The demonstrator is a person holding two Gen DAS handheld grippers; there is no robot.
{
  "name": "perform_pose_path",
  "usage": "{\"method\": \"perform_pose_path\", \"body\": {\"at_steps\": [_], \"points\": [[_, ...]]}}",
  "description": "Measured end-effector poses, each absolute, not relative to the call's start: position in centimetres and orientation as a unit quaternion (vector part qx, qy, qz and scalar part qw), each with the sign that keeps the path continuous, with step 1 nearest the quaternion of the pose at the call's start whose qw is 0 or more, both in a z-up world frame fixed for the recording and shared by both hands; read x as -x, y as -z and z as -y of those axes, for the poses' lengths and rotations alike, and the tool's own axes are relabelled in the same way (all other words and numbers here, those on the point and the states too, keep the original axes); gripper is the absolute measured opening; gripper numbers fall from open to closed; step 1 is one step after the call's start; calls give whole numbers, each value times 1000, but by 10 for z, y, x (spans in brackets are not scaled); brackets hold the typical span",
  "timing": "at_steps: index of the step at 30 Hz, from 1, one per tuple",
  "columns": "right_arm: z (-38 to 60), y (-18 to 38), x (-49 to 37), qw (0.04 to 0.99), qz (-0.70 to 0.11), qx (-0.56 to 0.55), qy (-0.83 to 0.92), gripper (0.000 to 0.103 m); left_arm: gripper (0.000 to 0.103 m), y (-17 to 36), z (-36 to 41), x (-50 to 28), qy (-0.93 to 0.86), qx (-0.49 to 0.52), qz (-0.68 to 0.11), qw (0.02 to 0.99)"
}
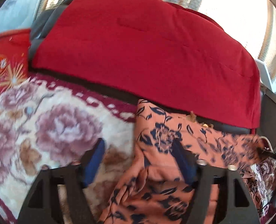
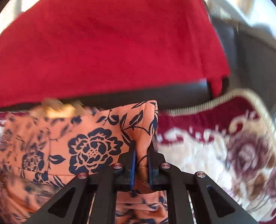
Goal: Fold small clothes
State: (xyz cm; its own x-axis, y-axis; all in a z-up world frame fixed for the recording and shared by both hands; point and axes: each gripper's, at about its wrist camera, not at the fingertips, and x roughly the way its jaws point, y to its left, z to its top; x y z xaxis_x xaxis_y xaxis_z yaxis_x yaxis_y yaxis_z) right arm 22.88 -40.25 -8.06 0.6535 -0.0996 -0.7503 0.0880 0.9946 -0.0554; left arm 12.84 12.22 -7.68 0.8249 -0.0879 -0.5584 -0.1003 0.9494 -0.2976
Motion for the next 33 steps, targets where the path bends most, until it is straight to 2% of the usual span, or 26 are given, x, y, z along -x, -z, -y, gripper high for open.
{"method": "perform_pose_path", "body": {"at_steps": [2,3,7,9,11,15,16,17,18,19,22,23,28,33], "points": [[416,119,-240,886,-460,-45,25,11,80,74,-112,-140,-1,141,-301,943],[419,126,-236,886,-459,-59,22,13,80,76,-106,-148,3,132,-312,941],[437,123,-227,888,-444,-121,7,14,80,111,-89,-184,-7,80,-408,910],[448,121,-230,880,-453,-139,5,23,81,130,-86,-195,-5,63,-443,894],[457,114,-220,879,-450,-157,21,29,81,125,-89,-189,-10,77,-431,899],[459,87,-202,899,-397,-183,10,30,81,100,-96,-170,-15,93,-386,918],[457,82,-200,901,-386,-196,-11,35,81,100,-96,-170,-15,90,-384,919],[453,81,-201,899,-384,-205,-31,58,81,102,-94,-172,-15,81,-391,917],[448,84,-205,894,-385,-221,-62,85,81,111,-92,-178,-17,70,-412,909],[442,89,-208,889,-388,-231,-81,89,82,121,-92,-186,-18,64,-434,898],[443,139,-229,851,-474,-224,-35,90,82,122,-101,-186,-16,103,-448,888],[450,147,-226,841,-481,-247,-16,86,82,113,-105,-180,-15,114,-441,890],[452,112,-158,878,-403,-256,-30,85,82,64,-138,-118,-15,128,-372,919],[441,106,-58,887,-402,-224,-42,85,82,67,-169,-39,-23,138,-381,914]]}}
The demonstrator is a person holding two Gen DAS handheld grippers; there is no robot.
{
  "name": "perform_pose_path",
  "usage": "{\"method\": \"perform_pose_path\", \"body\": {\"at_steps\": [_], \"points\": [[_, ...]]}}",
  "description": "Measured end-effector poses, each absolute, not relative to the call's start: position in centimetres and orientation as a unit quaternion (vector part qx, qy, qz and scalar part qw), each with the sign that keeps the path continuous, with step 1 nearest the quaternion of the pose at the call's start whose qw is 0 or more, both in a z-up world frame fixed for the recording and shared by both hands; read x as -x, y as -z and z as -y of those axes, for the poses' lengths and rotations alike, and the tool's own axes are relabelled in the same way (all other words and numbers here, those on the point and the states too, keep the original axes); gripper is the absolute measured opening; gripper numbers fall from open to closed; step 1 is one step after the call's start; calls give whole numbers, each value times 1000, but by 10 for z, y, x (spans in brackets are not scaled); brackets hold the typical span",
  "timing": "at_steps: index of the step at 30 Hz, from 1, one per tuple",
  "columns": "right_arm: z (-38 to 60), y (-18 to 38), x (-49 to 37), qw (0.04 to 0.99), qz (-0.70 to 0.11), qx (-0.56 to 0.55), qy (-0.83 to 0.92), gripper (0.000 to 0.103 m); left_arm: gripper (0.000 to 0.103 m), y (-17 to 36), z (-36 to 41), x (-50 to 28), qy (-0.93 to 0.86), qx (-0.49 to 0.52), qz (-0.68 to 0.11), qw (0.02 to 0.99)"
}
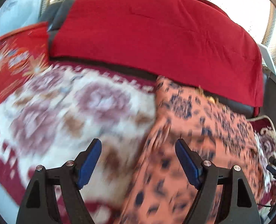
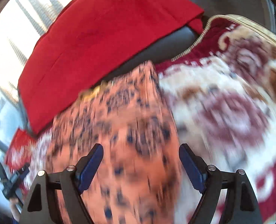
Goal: Fold small clothes
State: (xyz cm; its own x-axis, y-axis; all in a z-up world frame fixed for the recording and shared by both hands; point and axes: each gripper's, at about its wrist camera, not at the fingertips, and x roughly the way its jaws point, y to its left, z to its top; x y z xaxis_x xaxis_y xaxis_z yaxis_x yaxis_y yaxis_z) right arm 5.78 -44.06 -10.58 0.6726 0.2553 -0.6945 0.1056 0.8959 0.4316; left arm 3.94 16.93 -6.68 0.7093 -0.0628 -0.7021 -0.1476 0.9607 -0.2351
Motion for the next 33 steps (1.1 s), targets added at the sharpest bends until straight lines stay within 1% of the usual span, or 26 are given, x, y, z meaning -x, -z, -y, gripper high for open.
{"method": "perform_pose_path", "body": {"at_steps": [3,6,11,13,16,20,23,24,25,26,29,30,31,33], "points": [[444,103,4,893,-392,-220,-27,85,82,74,-178,15,-31,140,-389,910],[456,89,62,908,-359,-218,4,85,82,84,-184,49,-34,157,-393,905],[472,35,124,936,-287,-196,59,86,82,89,-186,76,-33,172,-399,900],[461,29,133,939,-289,-178,49,87,82,89,-182,81,-29,174,-402,899],[418,49,130,938,-327,-113,13,87,82,89,-177,87,-31,186,-400,897],[354,105,115,923,-381,-49,-36,87,82,89,-170,94,-27,182,-406,895],[326,142,98,910,-414,16,-21,85,82,89,-165,98,-25,170,-411,895],[325,154,89,900,-435,28,4,74,82,89,-164,100,-24,168,-412,895],[335,161,82,890,-456,7,15,59,82,88,-164,102,-25,166,-412,896],[345,161,81,887,-460,-16,23,48,82,87,-164,103,-26,166,-411,896],[418,148,102,880,-437,-148,110,49,82,84,-169,109,-34,169,-398,901],[447,146,115,871,-424,-214,121,52,82,85,-171,109,-38,173,-398,900],[469,146,128,861,-415,-261,133,52,82,87,-173,108,-40,177,-399,899],[487,141,139,858,-412,-277,131,53,82,91,-172,105,-39,182,-404,895]]}}
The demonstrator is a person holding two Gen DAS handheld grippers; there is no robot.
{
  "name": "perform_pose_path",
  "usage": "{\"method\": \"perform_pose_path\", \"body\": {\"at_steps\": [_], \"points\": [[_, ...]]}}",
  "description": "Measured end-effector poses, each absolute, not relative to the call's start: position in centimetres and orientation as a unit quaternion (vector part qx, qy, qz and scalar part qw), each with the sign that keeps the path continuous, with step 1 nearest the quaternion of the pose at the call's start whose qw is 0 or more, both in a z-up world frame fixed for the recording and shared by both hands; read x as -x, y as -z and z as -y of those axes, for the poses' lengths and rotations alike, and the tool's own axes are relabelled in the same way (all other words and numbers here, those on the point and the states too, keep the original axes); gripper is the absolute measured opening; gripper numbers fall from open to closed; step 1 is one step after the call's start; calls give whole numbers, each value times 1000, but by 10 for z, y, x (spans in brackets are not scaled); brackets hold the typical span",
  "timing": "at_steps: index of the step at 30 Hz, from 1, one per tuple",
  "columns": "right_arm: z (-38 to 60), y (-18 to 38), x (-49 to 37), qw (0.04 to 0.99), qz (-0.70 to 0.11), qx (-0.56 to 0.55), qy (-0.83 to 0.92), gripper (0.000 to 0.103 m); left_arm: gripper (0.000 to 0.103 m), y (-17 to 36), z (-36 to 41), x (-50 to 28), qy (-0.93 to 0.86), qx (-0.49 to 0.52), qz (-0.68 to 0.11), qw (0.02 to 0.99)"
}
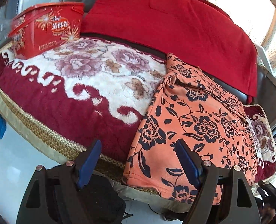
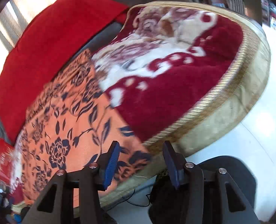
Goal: Fold small clothes
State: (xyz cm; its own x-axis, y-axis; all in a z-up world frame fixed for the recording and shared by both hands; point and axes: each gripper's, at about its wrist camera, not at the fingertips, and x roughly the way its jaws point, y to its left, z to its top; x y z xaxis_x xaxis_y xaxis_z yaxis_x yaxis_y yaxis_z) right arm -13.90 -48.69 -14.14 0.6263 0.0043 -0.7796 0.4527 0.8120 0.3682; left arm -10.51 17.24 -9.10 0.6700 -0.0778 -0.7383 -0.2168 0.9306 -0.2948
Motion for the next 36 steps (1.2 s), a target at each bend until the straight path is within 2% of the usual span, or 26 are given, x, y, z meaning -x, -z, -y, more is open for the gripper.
{"method": "perform_pose_path", "body": {"at_steps": [1,3,8,14,16,17,18,19,22,23,24,25,26,28,29,30,32,34,36], "points": [[491,138,142,860,-408,-281,124,54,82,93,-171,103,-37,185,-408,893],[492,132,147,865,-395,-295,91,70,82,97,-168,99,-30,189,-414,890],[475,129,120,875,-399,-269,47,71,82,102,-163,95,-27,188,-419,888],[463,176,77,835,-490,-250,25,72,82,128,-163,84,-36,187,-461,867],[458,174,75,839,-492,-232,17,72,82,136,-161,83,-41,174,-476,861],[456,172,76,841,-489,-230,8,67,82,136,-160,84,-41,162,-473,865],[457,172,77,840,-490,-232,5,56,82,136,-158,85,-38,157,-472,867],[458,171,79,838,-492,-234,5,52,82,135,-158,86,-33,162,-472,866],[459,166,86,842,-482,-245,-1,49,82,128,-160,89,-32,174,-458,871],[460,166,88,843,-477,-250,-4,54,82,129,-160,88,-32,173,-459,871],[462,167,89,841,-478,-253,-5,73,82,132,-159,85,-30,171,-466,868],[462,169,89,839,-480,-255,-4,79,83,137,-157,82,-27,171,-475,863],[462,171,88,838,-482,-256,-5,80,83,141,-156,78,-22,170,-485,857],[456,172,83,837,-488,-246,-13,80,83,149,-150,72,-15,153,-501,852],[454,171,82,838,-489,-241,-18,75,83,150,-148,73,-14,150,-499,853],[453,171,82,838,-492,-237,-22,60,82,150,-147,73,-13,148,-499,854],[450,174,78,834,-503,-226,-13,42,68,153,-145,72,-5,146,-505,851],[454,172,79,830,-502,-244,-16,39,39,154,-149,72,-7,156,-512,845],[455,166,84,833,-492,-253,-22,38,24,150,-154,73,12,174,-510,842]]}}
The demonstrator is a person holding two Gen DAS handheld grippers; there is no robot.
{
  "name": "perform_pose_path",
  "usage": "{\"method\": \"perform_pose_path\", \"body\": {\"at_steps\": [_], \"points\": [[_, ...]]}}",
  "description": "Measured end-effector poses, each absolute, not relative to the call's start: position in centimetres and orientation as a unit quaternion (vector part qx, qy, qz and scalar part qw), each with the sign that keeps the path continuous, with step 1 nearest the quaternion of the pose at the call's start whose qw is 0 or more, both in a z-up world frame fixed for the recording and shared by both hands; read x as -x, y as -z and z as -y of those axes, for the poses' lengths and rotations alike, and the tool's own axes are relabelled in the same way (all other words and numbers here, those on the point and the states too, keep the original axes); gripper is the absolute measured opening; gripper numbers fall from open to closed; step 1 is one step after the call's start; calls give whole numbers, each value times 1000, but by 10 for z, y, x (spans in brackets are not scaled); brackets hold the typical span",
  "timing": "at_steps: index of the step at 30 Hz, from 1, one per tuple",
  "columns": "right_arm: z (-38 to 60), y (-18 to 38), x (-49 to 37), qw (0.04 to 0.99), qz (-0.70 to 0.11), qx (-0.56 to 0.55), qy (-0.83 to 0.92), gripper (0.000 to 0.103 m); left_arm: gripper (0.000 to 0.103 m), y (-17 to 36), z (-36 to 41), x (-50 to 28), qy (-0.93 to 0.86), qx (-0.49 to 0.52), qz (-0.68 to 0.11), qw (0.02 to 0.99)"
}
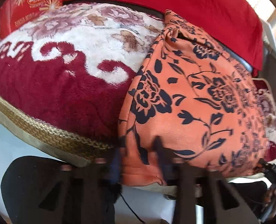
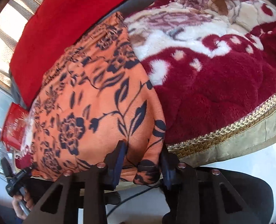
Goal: Fold small clothes
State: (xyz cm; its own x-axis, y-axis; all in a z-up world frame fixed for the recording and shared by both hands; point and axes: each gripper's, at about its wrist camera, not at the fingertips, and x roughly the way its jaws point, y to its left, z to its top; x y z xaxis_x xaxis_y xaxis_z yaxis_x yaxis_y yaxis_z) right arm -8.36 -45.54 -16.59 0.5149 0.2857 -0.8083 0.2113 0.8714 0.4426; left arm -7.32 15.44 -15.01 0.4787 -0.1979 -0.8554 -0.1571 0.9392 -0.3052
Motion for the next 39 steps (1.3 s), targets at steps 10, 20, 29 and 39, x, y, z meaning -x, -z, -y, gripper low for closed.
{"method": "perform_pose_path", "body": {"at_steps": [10,20,29,39], "points": [[447,175,75,821,-519,-237,-25,44,17,151,-149,73,13,148,-513,845],[468,158,84,812,-501,-295,-50,9,8,116,-155,72,34,161,-480,862],[481,161,80,797,-494,-341,-68,9,8,118,-165,69,28,156,-495,855],[488,174,47,765,-525,-362,-91,9,7,124,-159,38,38,120,-551,825]]}}
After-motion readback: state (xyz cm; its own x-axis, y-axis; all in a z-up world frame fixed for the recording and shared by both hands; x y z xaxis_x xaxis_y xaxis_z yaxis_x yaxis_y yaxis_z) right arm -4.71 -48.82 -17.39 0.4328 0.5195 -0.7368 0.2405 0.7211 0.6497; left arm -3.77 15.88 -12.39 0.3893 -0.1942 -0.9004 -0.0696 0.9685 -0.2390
